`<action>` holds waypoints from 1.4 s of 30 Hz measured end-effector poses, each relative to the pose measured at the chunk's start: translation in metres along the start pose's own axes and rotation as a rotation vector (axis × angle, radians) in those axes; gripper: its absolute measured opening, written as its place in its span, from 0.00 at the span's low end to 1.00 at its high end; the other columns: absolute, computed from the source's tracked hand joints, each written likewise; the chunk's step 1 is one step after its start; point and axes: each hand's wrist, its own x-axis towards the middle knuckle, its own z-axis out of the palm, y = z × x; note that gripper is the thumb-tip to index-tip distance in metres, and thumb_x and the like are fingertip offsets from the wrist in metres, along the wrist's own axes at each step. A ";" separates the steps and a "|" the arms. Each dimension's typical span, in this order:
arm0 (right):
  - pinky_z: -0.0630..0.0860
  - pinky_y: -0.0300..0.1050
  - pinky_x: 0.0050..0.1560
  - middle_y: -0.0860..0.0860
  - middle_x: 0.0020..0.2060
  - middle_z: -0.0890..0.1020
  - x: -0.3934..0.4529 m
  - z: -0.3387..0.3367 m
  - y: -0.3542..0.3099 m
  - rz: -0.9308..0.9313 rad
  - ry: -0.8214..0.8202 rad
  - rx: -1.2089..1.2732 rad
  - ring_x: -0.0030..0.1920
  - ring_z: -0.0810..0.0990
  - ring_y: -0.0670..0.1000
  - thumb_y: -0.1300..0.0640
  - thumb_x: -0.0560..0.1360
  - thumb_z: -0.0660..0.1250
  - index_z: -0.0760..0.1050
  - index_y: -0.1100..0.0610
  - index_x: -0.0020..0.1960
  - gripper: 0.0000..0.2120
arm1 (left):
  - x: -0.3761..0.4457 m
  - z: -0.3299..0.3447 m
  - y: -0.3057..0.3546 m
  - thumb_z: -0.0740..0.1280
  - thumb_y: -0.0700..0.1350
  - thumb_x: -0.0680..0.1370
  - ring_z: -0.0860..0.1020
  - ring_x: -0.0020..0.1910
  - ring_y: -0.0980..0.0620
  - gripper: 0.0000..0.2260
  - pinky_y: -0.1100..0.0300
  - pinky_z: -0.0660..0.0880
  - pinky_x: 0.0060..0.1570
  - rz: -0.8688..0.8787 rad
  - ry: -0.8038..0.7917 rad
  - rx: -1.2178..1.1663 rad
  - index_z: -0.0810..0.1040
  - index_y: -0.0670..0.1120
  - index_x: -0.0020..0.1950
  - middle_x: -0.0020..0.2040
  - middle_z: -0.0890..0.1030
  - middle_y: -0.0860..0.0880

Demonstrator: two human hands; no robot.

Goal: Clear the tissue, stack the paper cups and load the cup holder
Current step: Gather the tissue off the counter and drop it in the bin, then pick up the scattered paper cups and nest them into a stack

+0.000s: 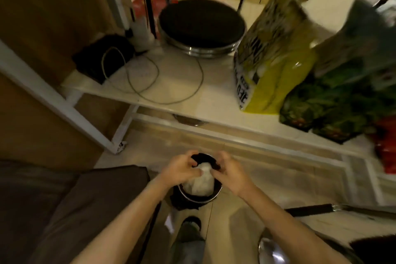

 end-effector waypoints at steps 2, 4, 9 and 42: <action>0.77 0.49 0.51 0.54 0.51 0.80 -0.031 -0.038 -0.036 -0.063 0.039 -0.006 0.49 0.80 0.54 0.55 0.72 0.68 0.65 0.56 0.66 0.25 | -0.035 -0.017 0.046 0.71 0.43 0.70 0.76 0.54 0.51 0.28 0.63 0.74 0.52 0.071 0.024 0.071 0.65 0.47 0.68 0.55 0.78 0.46; 0.76 0.47 0.48 0.50 0.48 0.78 -0.062 -0.074 -0.069 -0.109 0.062 -0.020 0.47 0.80 0.52 0.54 0.72 0.68 0.65 0.54 0.66 0.25 | -0.071 -0.031 0.091 0.71 0.44 0.70 0.76 0.50 0.56 0.27 0.69 0.72 0.47 0.145 0.041 0.109 0.66 0.48 0.67 0.52 0.77 0.49; 0.77 0.50 0.49 0.47 0.49 0.74 -0.125 -0.150 -0.138 -0.238 0.166 -0.112 0.45 0.79 0.50 0.51 0.71 0.67 0.63 0.51 0.67 0.27 | -0.145 -0.058 0.185 0.72 0.50 0.69 0.76 0.55 0.52 0.29 0.62 0.73 0.54 0.284 0.062 0.248 0.66 0.49 0.67 0.57 0.76 0.47; 0.76 0.46 0.53 0.52 0.59 0.76 -0.069 -0.464 -0.318 -0.309 0.458 -0.021 0.55 0.77 0.51 0.49 0.68 0.72 0.67 0.52 0.65 0.28 | -0.116 -0.247 0.445 0.68 0.54 0.71 0.71 0.60 0.52 0.26 0.60 0.69 0.53 0.637 0.600 0.306 0.67 0.49 0.66 0.66 0.71 0.49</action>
